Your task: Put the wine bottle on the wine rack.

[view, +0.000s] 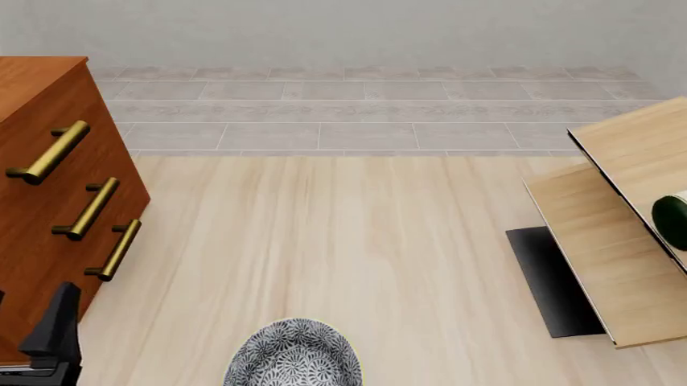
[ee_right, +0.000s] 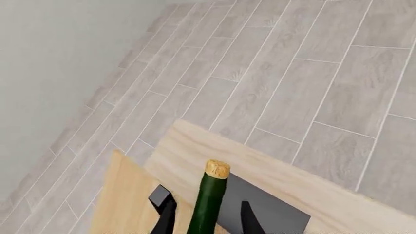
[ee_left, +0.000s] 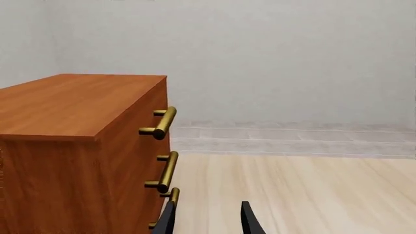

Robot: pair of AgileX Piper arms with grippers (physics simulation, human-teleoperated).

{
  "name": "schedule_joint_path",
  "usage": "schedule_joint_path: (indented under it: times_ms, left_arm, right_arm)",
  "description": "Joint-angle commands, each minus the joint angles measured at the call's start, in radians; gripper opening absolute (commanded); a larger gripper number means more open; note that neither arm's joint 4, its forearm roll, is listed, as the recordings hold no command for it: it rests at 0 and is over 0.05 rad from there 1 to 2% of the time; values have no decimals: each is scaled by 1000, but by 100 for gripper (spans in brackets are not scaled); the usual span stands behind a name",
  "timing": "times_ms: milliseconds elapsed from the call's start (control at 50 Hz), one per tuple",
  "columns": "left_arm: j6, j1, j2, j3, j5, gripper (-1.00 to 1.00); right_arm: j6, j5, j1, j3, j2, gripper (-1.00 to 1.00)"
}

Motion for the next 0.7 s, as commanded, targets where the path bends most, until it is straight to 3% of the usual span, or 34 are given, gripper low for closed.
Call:
schedule_joint_path:
  times_ms: [20,560,700]
  left_arm:
    - [0,-5,0,-11,5,100]
    - [2,-20,0,-40,25,100]
    - [2,-19,0,-41,30,100]
  right_arm:
    - [22,43,1,-22,-38,100]
    - [20,124,66,-43,-183,100]
    - [-4,140,96,-43,-226,100]
